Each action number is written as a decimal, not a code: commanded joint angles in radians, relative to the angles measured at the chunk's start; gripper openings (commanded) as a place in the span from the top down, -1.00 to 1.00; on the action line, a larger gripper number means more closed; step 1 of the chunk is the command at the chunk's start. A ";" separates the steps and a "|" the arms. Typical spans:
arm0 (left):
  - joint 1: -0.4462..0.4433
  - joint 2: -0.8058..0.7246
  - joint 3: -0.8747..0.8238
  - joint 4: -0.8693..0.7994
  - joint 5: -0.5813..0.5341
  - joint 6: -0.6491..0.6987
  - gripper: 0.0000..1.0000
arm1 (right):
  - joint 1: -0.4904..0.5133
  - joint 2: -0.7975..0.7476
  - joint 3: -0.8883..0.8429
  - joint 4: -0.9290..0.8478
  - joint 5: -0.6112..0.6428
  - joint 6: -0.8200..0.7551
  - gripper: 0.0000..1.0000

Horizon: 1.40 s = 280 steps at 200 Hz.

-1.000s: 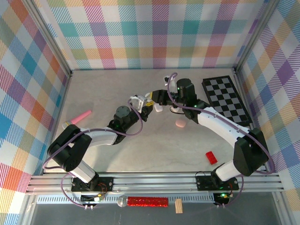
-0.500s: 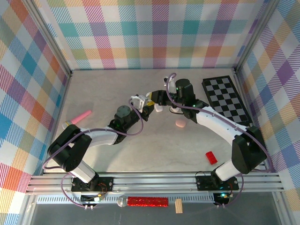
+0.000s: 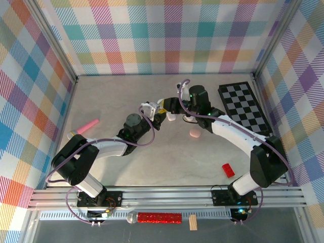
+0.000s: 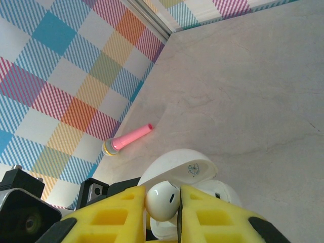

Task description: Insert wireless bluetooth earbuds into charging case

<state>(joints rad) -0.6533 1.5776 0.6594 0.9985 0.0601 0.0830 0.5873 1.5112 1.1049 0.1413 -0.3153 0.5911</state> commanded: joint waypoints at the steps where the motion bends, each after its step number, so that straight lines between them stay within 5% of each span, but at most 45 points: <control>1: -0.012 -0.018 0.035 0.049 -0.023 -0.020 0.88 | -0.004 0.003 -0.016 0.003 0.019 -0.014 0.59; 49: -0.012 -0.030 0.045 0.029 -0.045 -0.026 0.89 | -0.003 0.005 -0.036 0.013 0.028 0.009 0.52; 158: -0.007 -0.025 0.027 0.024 -0.016 -0.034 0.89 | -0.039 -0.100 -0.061 -0.058 0.058 -0.024 -0.03; 239: 0.014 -0.050 0.006 0.045 0.132 -0.003 0.88 | -0.065 -0.090 -0.006 -0.166 0.000 -0.082 0.41; 280: 0.014 -0.042 0.015 0.024 0.101 -0.001 0.88 | -0.063 -0.074 0.016 -0.186 -0.074 -0.109 0.44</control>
<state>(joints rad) -0.6456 1.5600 0.6704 0.9867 0.1566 0.0689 0.5236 1.4242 1.0786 -0.0212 -0.3195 0.5220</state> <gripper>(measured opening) 0.191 0.274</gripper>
